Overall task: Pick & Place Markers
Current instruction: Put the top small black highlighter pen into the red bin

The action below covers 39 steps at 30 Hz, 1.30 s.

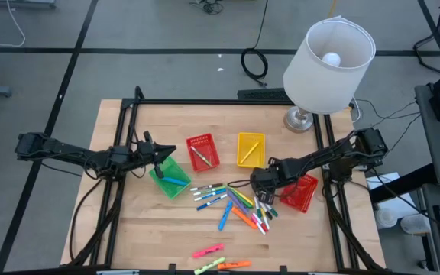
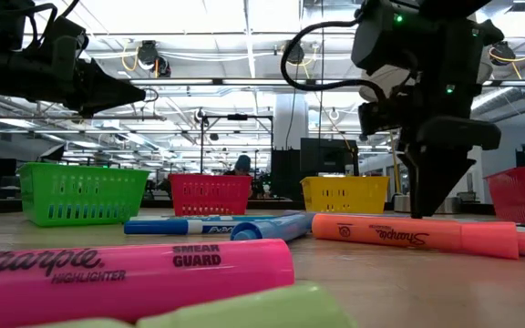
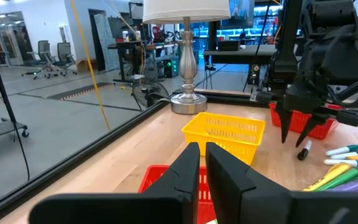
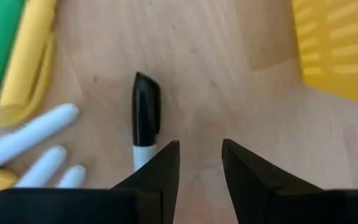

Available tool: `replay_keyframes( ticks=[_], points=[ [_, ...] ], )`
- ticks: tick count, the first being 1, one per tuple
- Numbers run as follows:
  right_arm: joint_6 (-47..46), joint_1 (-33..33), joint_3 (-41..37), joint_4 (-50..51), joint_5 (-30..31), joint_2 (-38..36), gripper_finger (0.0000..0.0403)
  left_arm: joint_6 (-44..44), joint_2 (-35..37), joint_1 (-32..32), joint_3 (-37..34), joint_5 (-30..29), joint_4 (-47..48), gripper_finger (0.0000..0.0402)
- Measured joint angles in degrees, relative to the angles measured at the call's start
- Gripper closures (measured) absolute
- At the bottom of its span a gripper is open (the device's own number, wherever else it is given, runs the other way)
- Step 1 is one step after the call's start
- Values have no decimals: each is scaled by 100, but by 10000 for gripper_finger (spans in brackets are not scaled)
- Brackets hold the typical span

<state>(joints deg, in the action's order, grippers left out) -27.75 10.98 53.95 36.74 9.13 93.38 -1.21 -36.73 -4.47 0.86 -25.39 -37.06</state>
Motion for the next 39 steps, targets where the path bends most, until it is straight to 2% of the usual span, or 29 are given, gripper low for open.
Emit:
replay_keyframes(
  ticks=[10,16,21,29,34,39],
  points=[
    [308,-4,4,25,133,-82,293,0,-2,0,0,-2,0,364],
    [976,64,11,101,93,-737,293,0,0,0,0,-9,0,364],
    [1057,266,20,-13,-329,-1154,293,-17,-1,1,0,-11,2,364],
    [738,564,17,-180,-307,-495,293,-13,-2,0,1,-9,52,364],
    [735,496,16,-161,81,-247,293,-11,-2,0,2,-9,98,364],
    [738,397,13,-233,-299,-247,293,-24,-2,2,2,-11,179,364]
  ],
)
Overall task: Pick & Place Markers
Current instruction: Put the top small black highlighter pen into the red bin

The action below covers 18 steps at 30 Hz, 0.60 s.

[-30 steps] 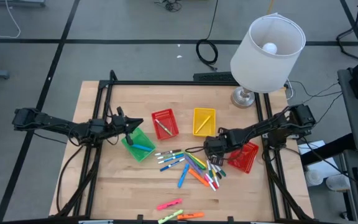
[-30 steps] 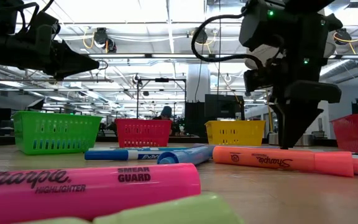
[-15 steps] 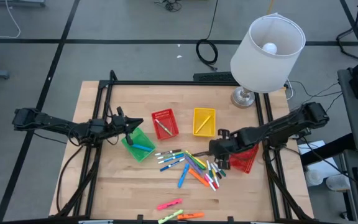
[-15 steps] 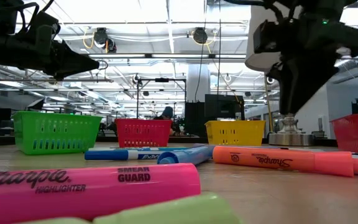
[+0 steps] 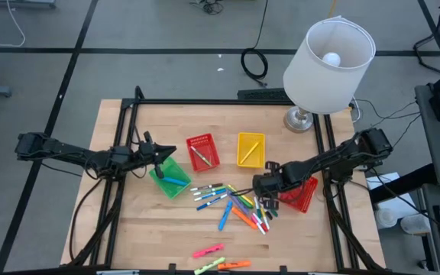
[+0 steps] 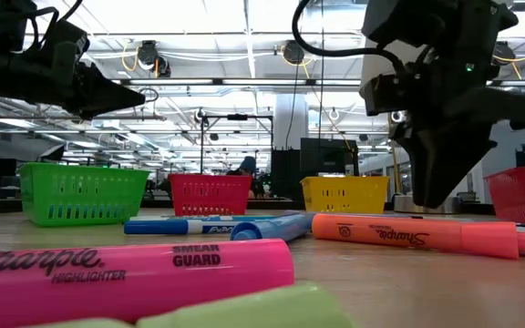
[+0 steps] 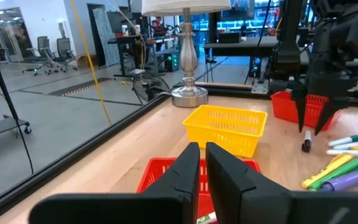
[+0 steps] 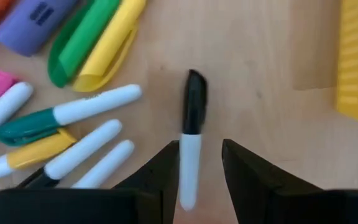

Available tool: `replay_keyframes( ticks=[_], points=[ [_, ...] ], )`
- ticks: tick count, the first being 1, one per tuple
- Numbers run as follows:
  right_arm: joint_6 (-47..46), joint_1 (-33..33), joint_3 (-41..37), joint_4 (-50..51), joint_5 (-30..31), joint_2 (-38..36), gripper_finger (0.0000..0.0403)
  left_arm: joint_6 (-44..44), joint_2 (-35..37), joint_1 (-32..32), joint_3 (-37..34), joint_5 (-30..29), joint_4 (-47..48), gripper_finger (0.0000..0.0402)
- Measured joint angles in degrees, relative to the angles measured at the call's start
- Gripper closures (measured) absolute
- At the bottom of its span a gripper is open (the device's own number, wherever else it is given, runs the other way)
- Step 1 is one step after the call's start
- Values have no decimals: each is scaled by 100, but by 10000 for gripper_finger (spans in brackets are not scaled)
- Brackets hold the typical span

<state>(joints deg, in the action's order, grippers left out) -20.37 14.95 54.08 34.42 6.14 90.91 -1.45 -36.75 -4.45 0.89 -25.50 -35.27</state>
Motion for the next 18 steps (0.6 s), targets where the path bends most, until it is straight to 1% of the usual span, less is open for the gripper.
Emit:
replay_keyframes(
  ticks=[9,12,15,18],
  points=[
    [-160,84,-8,-73,-29,19,293,10,1,-2,0,-2,44,364],
    [-311,93,-129,-292,-53,167,293,13,0,-2,0,-2,42,364],
    [-445,64,-250,-473,-274,379,293,15,2,0,0,-4,38,364],
    [-427,5,-360,-475,-300,528,293,19,2,0,0,-4,35,364]
  ],
)
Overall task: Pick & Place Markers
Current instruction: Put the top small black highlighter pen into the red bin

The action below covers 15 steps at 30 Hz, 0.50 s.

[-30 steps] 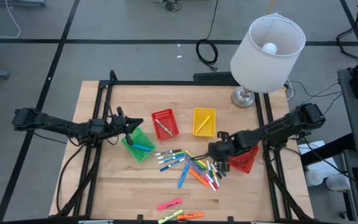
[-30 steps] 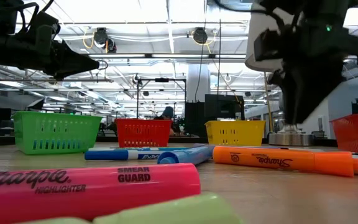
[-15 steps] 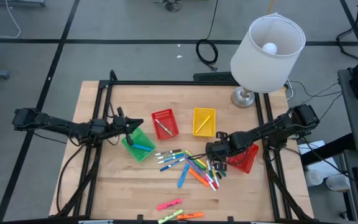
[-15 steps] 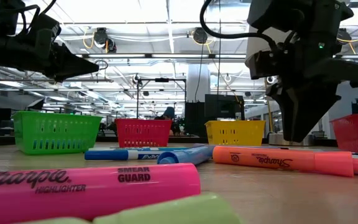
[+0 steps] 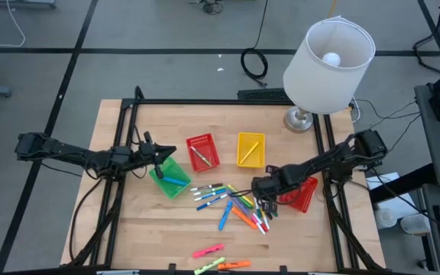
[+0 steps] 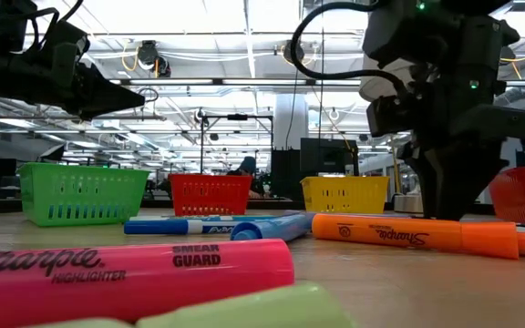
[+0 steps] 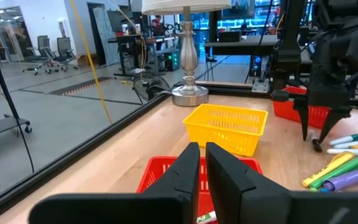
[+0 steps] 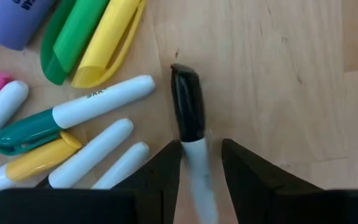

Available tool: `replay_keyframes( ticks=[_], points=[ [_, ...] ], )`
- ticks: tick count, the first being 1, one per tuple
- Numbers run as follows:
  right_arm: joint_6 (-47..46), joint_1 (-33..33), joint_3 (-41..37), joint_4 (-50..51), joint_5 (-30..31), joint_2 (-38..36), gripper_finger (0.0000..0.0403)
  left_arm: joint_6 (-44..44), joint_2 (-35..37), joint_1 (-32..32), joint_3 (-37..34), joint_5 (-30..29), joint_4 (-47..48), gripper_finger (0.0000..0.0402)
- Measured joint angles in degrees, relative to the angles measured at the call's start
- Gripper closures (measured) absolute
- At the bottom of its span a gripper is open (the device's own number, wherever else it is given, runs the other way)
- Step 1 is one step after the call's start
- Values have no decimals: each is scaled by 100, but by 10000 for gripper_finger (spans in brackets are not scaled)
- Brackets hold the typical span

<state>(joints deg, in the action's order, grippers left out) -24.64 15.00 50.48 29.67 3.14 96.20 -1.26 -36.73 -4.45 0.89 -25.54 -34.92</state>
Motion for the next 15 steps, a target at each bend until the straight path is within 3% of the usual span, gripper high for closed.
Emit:
replay_keyframes(
  ticks=[6,13,15],
  points=[
    [233,-113,-68,81,-46,66,305,4,0,0,0,0,-15,364],
    [621,-205,-77,57,-57,77,381,7,0,-2,0,0,-28,364],
    [704,-232,-77,60,-51,79,382,5,0,0,0,0,-28,364]
  ],
)
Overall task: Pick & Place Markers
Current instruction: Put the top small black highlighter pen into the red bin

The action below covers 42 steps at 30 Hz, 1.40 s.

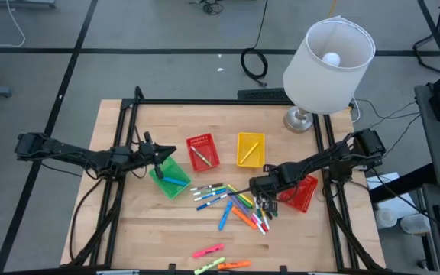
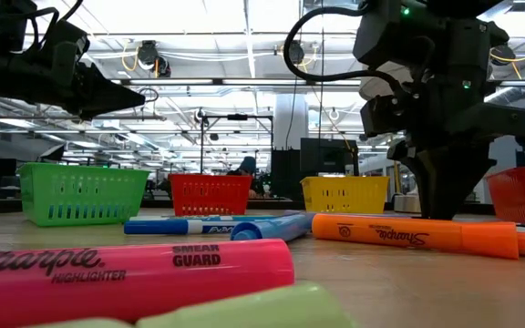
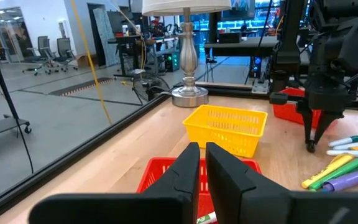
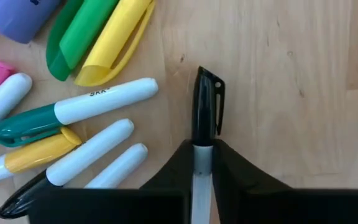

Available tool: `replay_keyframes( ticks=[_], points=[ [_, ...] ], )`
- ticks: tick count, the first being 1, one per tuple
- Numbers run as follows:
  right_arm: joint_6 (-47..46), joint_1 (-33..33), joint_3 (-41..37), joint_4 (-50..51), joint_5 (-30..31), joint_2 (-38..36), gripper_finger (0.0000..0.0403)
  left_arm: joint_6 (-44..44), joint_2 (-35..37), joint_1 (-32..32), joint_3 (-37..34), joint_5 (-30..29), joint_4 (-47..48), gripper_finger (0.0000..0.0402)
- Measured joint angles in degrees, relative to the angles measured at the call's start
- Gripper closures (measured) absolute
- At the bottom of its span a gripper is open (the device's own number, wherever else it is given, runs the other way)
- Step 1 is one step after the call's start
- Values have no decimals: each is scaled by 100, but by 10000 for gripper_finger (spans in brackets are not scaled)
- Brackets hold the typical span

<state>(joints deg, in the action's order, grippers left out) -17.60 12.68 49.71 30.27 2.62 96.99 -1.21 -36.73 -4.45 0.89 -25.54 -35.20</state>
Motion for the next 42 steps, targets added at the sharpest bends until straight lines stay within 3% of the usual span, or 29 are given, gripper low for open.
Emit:
replay_keyframes(
  ticks=[6,13,25,30,35,42],
  points=[
    [335,-14,0,-3,284,-48,380,0,0,0,0,0,2,364],
    [678,47,56,60,501,-596,381,1,0,0,0,0,2,364],
    [1650,574,986,1503,904,-1146,381,0,0,0,0,0,-8,364],
    [1672,1009,1471,2577,1277,-1362,381,0,0,0,0,0,10,364],
    [1403,1455,1502,3342,757,-1871,381,0,-2,0,0,0,54,364],
    [658,2033,1020,4222,795,-2469,381,0,0,0,0,0,66,364]
  ],
)
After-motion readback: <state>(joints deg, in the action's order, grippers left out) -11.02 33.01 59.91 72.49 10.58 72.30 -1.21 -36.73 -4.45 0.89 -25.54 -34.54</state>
